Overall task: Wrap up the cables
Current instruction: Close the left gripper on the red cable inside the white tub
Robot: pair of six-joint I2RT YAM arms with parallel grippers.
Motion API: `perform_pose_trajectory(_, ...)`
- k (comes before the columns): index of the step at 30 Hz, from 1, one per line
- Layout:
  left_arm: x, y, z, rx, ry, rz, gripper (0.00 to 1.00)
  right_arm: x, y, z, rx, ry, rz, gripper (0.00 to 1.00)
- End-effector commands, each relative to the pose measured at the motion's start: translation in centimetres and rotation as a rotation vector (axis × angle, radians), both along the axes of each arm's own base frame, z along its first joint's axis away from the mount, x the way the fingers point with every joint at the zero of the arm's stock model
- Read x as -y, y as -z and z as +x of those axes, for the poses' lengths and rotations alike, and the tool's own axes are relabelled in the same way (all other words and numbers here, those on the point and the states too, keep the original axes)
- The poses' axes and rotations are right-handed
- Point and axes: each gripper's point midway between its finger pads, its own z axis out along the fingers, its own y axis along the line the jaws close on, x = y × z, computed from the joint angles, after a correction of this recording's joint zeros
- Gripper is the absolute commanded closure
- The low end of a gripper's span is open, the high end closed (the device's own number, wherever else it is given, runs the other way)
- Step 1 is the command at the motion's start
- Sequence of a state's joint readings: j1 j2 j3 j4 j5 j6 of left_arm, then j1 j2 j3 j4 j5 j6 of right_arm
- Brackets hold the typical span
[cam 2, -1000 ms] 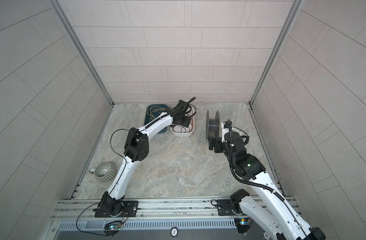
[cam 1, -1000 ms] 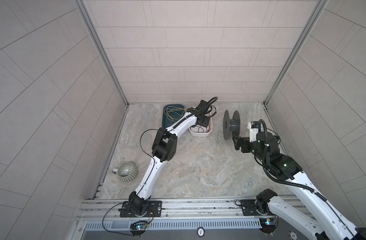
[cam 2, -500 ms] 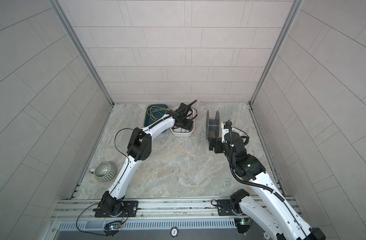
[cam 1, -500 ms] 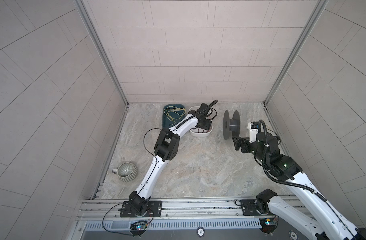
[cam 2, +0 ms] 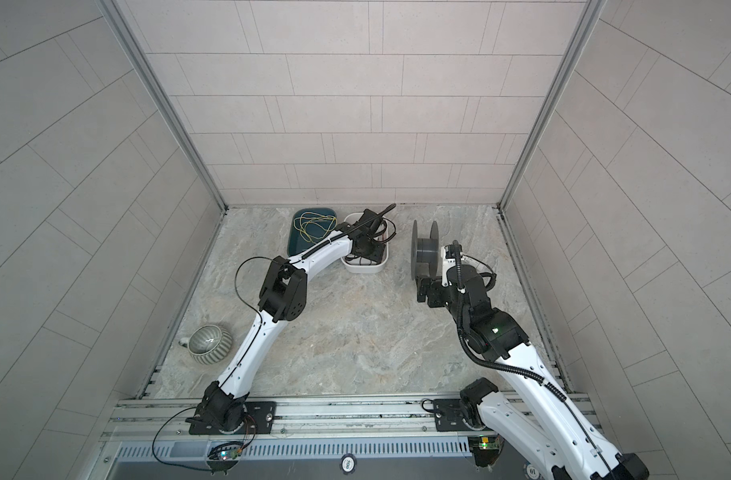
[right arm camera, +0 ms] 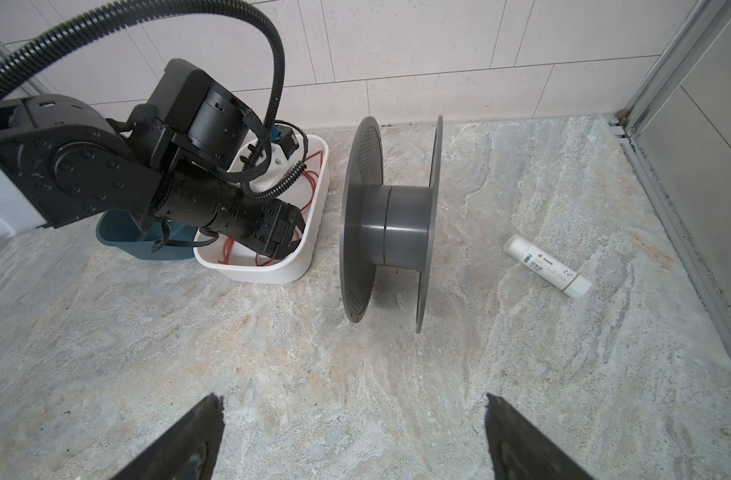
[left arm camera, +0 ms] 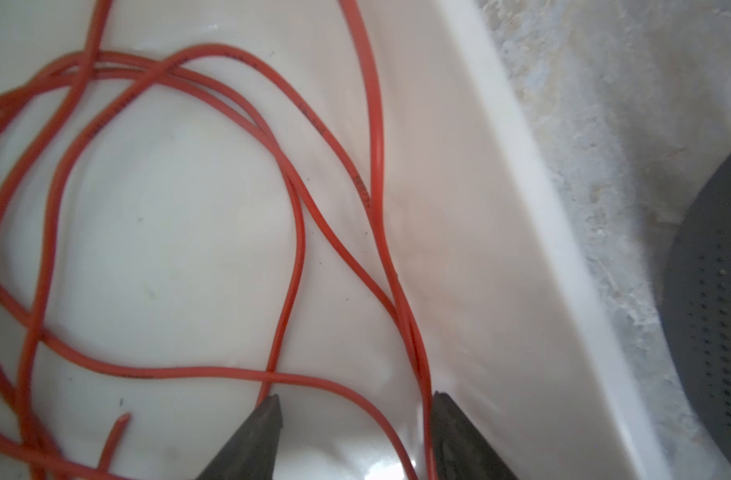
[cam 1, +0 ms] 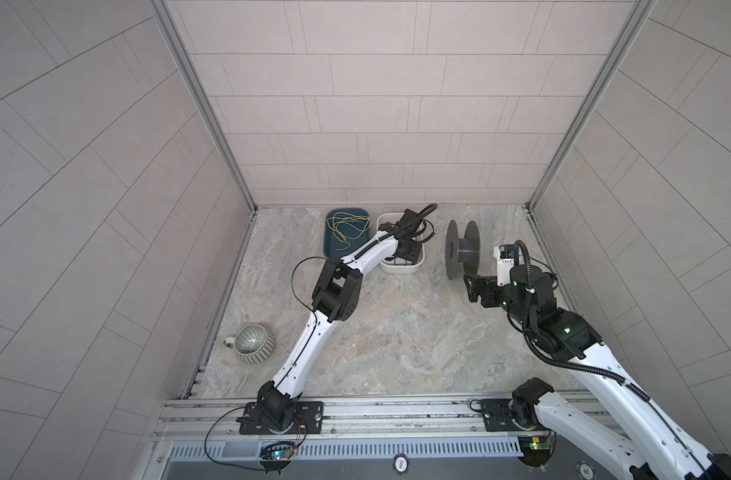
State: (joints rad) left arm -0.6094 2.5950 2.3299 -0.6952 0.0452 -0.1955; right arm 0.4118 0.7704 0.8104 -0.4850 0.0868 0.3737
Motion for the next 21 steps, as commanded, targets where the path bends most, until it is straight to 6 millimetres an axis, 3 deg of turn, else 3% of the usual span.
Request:
perform_pose_trajectory(1,-1.9,2.1,-0.4,-0.024,-0.012,0.123,0.45,0.2,0.3,-0.4,-0.012,0.0,-0.013,0.03)
perform_pose_trajectory(8,-3.3,1.5,0.3,-0.025,-0.05,0.121,0.7,0.0,0.4,-0.3,-0.013,-0.005,-0.005,0.03)
perform_pose_trajectory(13,-3.0,0.0,0.7,0.006,-0.04,0.102,0.83,0.0,0.5,-0.3,-0.015,-0.003,-0.004,0.03)
perform_pose_trajectory(16,-3.0,-1.3,0.9,0.029,-0.042,0.096,0.94,0.1,0.4,-0.4,-0.014,-0.001,-0.007,0.03)
perform_pose_trajectory(21,-2.9,-4.7,1.2,0.092,-0.049,0.059,1.0,0.1,0.5,-0.4,-0.016,-0.003,-0.01,0.03)
